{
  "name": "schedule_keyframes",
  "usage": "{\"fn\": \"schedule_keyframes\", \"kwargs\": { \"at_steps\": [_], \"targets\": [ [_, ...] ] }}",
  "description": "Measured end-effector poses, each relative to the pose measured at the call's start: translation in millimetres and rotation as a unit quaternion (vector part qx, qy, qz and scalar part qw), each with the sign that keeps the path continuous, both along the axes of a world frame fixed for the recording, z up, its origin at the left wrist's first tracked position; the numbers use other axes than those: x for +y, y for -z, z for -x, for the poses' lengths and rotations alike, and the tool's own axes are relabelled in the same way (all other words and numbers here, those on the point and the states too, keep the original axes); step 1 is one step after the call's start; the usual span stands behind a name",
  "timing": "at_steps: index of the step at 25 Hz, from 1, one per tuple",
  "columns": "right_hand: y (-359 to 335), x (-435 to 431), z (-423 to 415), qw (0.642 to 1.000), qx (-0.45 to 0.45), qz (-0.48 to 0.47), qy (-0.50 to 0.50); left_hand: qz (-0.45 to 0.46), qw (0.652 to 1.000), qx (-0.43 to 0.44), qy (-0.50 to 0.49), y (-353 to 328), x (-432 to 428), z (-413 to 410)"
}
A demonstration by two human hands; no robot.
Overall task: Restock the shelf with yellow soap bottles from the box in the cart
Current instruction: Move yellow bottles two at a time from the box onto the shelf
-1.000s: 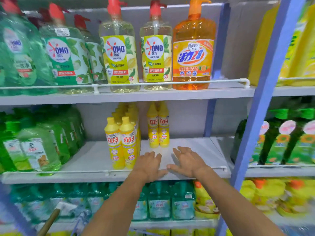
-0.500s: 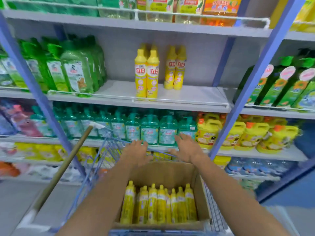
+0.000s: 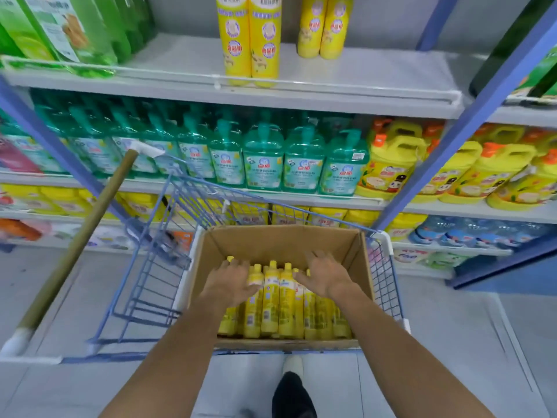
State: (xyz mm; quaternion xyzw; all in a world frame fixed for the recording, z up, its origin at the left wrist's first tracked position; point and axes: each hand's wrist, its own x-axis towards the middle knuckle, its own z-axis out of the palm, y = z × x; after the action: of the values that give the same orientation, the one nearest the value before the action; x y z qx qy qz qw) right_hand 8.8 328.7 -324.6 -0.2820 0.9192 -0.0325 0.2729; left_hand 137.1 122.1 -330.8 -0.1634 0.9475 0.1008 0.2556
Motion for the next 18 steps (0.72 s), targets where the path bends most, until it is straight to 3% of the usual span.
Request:
{"fn": "schedule_keyframes", "kwargs": {
  "at_steps": [6,12,18],
  "targets": [
    [84.1,-7.5,27.4,0.996,-0.085,-0.033,-0.014,-0.051,0.996,-0.063,-0.036,70.2,-0.5,29.3],
    [169.5,-28.3,54.6,0.991,-0.122,-0.046,-0.024,-0.078,0.991,-0.08,-0.079,154.8,-12.7,69.0],
    [253.0,-50.9,61.3,0.992,-0.116,-0.029,0.027,-0.127,0.981,-0.061,-0.135,263.4,-29.3,83.1]
  ]
}}
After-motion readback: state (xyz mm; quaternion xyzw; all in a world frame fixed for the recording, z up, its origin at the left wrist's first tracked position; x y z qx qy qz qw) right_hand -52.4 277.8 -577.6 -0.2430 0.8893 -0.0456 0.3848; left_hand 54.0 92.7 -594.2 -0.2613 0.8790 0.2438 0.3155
